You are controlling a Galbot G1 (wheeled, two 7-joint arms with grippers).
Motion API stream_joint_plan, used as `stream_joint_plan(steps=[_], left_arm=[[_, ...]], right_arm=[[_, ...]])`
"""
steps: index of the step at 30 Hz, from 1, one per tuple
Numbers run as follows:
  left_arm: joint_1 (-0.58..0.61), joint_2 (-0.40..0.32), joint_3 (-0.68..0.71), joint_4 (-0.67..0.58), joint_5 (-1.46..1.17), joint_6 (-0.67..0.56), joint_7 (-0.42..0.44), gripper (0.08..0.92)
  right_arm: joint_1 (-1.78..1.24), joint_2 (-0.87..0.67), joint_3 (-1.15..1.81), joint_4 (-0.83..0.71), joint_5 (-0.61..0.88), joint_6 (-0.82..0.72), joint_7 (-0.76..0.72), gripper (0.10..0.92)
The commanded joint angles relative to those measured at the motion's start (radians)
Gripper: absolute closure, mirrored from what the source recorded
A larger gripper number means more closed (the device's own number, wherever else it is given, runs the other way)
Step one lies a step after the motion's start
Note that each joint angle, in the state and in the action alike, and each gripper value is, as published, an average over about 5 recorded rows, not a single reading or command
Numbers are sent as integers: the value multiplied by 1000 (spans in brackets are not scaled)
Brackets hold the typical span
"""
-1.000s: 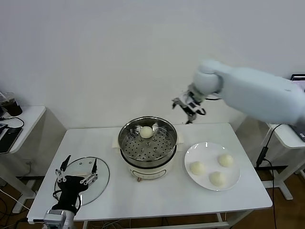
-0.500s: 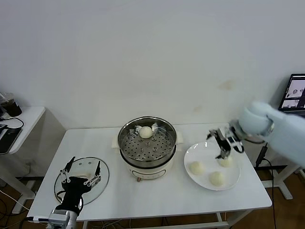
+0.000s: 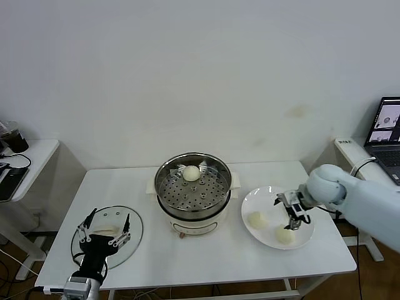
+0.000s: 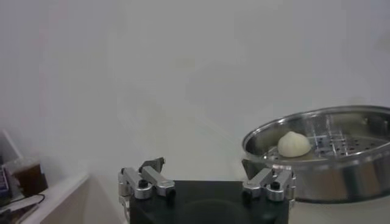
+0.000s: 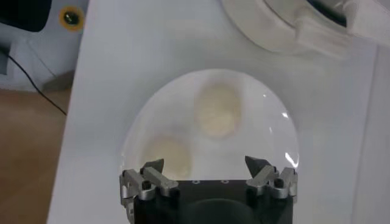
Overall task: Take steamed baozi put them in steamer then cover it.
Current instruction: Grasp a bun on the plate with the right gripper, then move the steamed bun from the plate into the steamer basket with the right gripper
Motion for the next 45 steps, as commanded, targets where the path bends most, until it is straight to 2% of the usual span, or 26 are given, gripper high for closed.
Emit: stream_joint_plan(steps=[1,13,26,38,45], left_arm=[[1,0,-6,3,2,0,0,177],[-2,-11,-9,9,7,1,1,177],[-3,-10,-9,11,6,4,1,177],[-4,-12,-10,10,5,4,1,177],[-1,-12,-11,1,5,4,0,177]], right_arm=[[-55,156,33,-163,-24,-6,2,203],[-51,254,17,-265,-38,-25,-23,203],[-58,276,9,-275,-46,-60,-27,210],[-57,267,13,-284,-52,-56,-50,365],[-16,246,17,-273,-41,-42,-78,384]])
